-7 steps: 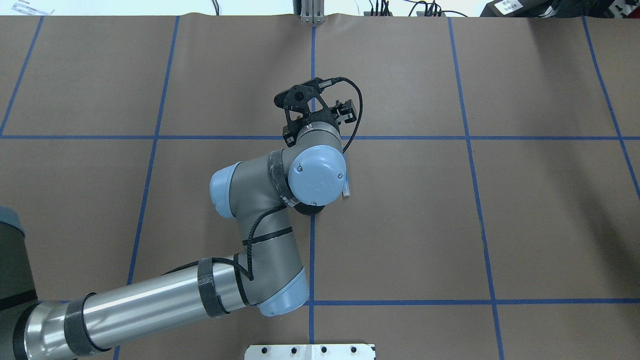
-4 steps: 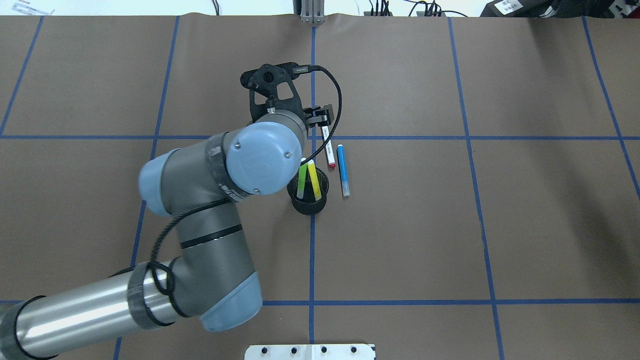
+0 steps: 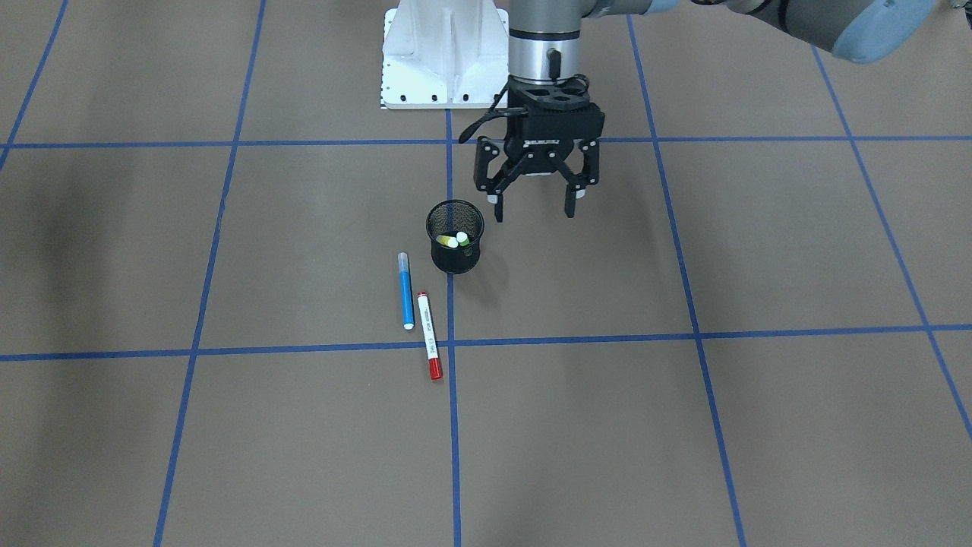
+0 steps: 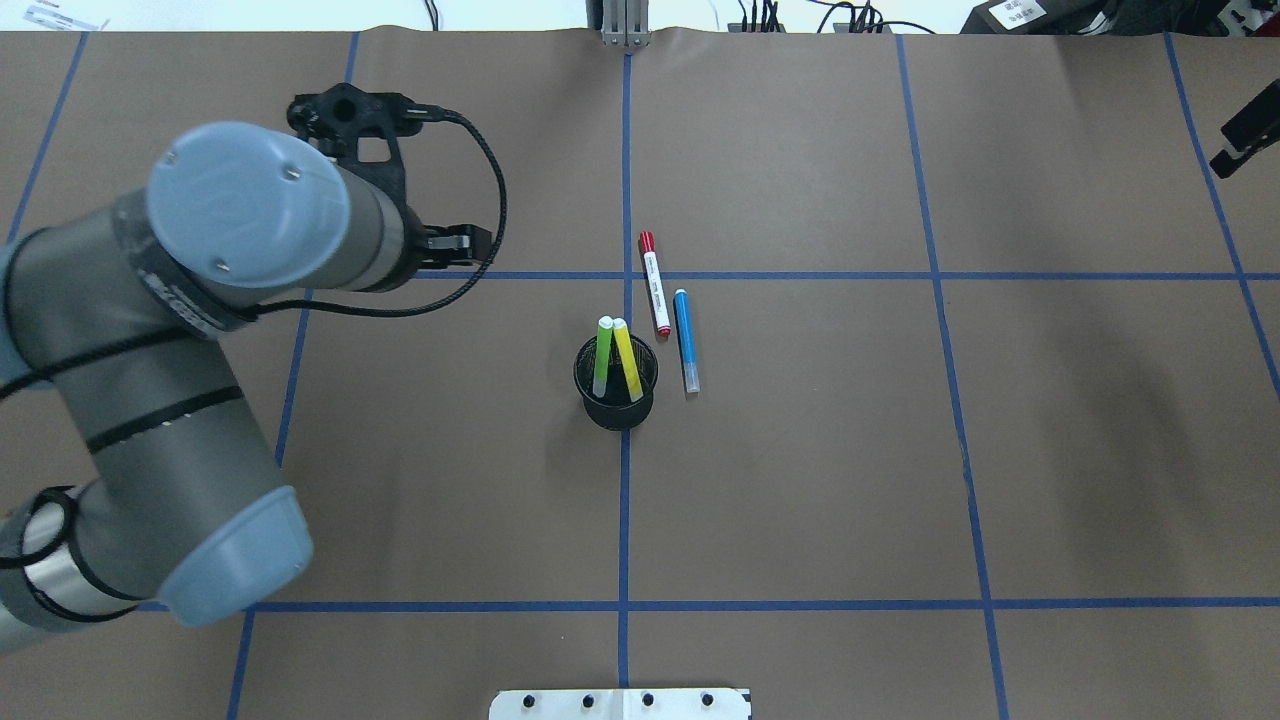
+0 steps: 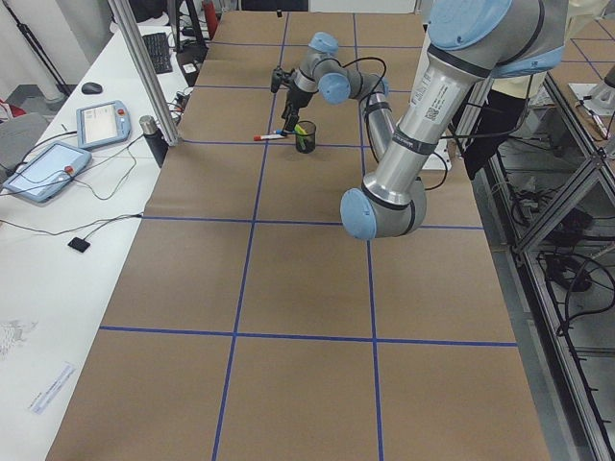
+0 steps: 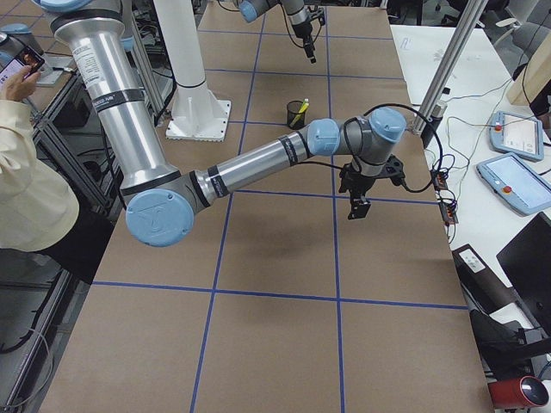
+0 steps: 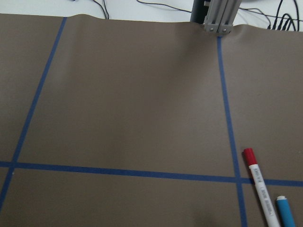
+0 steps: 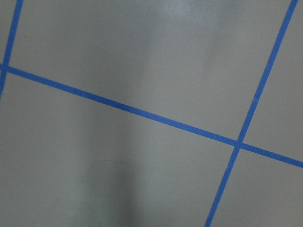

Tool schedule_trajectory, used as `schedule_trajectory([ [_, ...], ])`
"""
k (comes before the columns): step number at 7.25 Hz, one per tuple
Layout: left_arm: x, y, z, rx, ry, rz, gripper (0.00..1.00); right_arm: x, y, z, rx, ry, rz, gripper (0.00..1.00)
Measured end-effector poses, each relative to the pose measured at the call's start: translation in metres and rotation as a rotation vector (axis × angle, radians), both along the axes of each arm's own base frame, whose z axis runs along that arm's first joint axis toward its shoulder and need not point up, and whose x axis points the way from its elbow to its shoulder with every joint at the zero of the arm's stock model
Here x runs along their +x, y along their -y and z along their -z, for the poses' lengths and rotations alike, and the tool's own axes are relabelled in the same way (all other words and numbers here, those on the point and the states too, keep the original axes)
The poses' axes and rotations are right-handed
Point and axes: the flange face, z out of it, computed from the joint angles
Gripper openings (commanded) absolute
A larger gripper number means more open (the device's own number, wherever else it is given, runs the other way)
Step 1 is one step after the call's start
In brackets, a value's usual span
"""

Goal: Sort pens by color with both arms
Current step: 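Release the red-capped marker and retract the left arm, then move the right gripper over the black pen cup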

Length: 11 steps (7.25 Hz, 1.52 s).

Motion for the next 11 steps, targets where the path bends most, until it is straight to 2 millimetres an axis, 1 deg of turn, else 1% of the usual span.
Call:
schedule_trajectory([
  [1, -0.036, 0.01, -0.013, -0.025, 0.046, -0.056, 0.99, -0.024, 0.005, 0.02, -0.02, 0.005, -0.019, 0.99],
  [2, -0.074, 0.023, -0.023, -0.045, 0.092, -0.112, 0.99, -0.051, 0.007, 0.041, -0.043, 0.008, -0.037, 0.99],
  [3, -0.109, 0.037, -0.035, -0.055, 0.133, -0.159, 0.99, -0.078, 0.005, 0.06, -0.063, 0.012, -0.052, 0.99],
  [4, -0.141, 0.051, -0.056, -0.061, 0.166, -0.204, 0.99, -0.106, 0.0, 0.076, -0.075, 0.02, -0.068, 0.99],
  [6, -0.208, 0.078, -0.102, -0.07, 0.193, -0.288, 0.99, -0.164, -0.018, 0.101, -0.099, 0.036, -0.109, 0.99],
  [8, -0.265, 0.103, -0.143, -0.073, 0.195, -0.353, 0.99, -0.227, -0.041, 0.125, -0.112, 0.018, -0.139, 0.99],
  [10, -0.315, 0.12, -0.192, -0.066, 0.185, -0.403, 0.99, -0.288, -0.065, 0.159, -0.124, -0.005, -0.173, 0.99],
  [11, -0.336, 0.128, -0.216, -0.055, 0.185, -0.416, 0.99, -0.314, -0.077, 0.176, -0.128, -0.009, -0.188, 0.99],
])
